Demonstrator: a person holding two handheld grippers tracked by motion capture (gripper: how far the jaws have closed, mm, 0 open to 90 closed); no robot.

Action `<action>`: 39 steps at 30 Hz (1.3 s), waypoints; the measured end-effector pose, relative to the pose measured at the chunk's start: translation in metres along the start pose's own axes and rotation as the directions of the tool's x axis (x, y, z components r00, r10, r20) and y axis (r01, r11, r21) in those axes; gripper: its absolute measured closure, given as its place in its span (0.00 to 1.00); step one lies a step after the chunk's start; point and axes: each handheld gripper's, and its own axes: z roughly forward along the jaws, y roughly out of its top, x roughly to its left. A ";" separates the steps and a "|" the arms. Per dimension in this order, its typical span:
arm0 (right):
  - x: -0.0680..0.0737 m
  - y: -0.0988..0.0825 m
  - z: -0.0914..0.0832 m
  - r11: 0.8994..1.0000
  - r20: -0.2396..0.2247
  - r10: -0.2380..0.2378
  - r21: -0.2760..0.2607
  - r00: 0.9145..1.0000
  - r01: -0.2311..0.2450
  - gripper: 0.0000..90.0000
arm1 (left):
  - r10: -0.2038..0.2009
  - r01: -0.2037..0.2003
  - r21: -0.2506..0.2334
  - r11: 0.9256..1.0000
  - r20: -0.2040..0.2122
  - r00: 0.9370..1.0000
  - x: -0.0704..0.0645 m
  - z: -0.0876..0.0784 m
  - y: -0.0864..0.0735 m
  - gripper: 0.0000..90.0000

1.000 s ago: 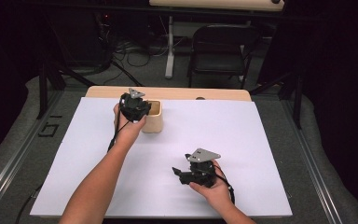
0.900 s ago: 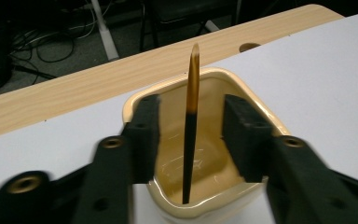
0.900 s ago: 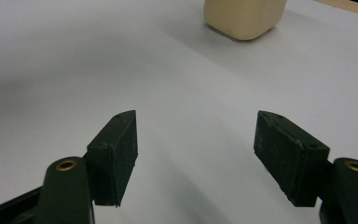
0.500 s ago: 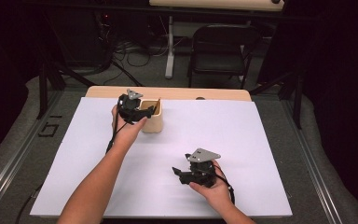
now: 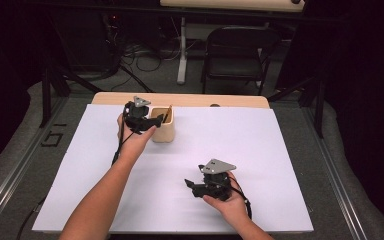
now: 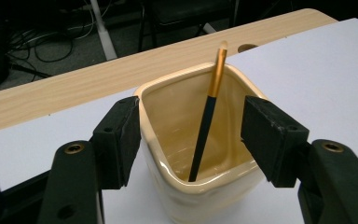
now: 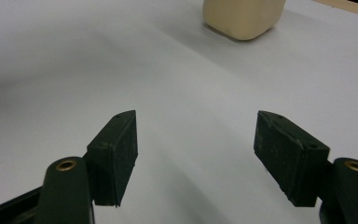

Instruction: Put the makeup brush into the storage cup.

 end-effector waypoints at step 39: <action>-0.003 0.001 -0.004 1.000 0.014 0.006 -0.012 1.000 -0.006 0.34 | 0.047 -0.047 -0.004 0.999 0.096 0.994 -0.003 -0.078 -0.057 0.38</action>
